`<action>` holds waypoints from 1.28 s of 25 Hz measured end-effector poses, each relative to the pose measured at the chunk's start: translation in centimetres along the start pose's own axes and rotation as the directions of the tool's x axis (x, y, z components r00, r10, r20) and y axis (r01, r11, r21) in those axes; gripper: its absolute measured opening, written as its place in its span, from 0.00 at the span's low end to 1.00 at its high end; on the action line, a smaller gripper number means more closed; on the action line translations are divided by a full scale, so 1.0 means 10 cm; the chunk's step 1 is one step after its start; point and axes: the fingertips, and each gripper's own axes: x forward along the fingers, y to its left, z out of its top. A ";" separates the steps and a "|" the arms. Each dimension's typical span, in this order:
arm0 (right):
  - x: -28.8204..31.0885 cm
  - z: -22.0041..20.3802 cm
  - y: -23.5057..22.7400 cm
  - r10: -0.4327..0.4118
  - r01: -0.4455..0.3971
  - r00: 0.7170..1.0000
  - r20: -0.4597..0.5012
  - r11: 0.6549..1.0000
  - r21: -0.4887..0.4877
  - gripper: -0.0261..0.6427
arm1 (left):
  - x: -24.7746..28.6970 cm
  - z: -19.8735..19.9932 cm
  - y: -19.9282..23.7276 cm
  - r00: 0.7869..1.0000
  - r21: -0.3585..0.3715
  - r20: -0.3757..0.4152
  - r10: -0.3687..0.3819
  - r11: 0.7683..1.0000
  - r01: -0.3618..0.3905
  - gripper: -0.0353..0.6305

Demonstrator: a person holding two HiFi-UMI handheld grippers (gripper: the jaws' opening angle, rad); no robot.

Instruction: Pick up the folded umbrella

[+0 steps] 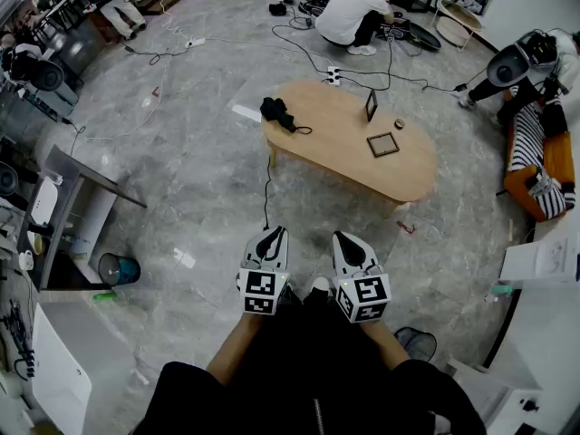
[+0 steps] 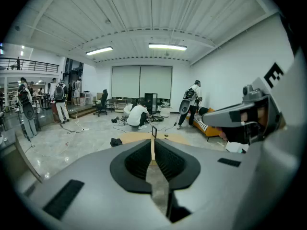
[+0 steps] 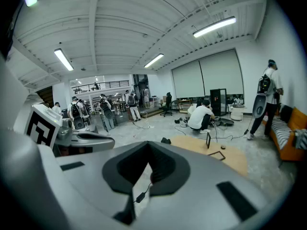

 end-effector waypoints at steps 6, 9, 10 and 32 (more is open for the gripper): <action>-0.01 0.03 0.00 0.023 -0.023 1.000 0.014 1.000 0.016 0.06 | 0.02 0.00 -0.03 1.000 0.002 -0.004 -0.003 1.000 0.003 0.10; 0.01 -0.02 0.06 0.061 -0.061 0.998 -0.005 0.998 0.010 0.06 | 0.03 0.00 -0.05 1.000 0.004 -0.006 -0.004 1.000 0.004 0.10; 0.01 -0.03 0.08 0.075 -0.075 0.997 -0.011 0.997 0.013 0.06 | 0.04 0.00 -0.06 1.000 0.005 -0.006 -0.004 1.000 0.004 0.10; -0.09 -0.21 0.00 0.217 -0.215 0.975 -0.054 0.975 0.053 0.06 | 0.08 -0.06 -0.37 0.998 0.000 -0.049 0.044 0.999 -0.045 0.10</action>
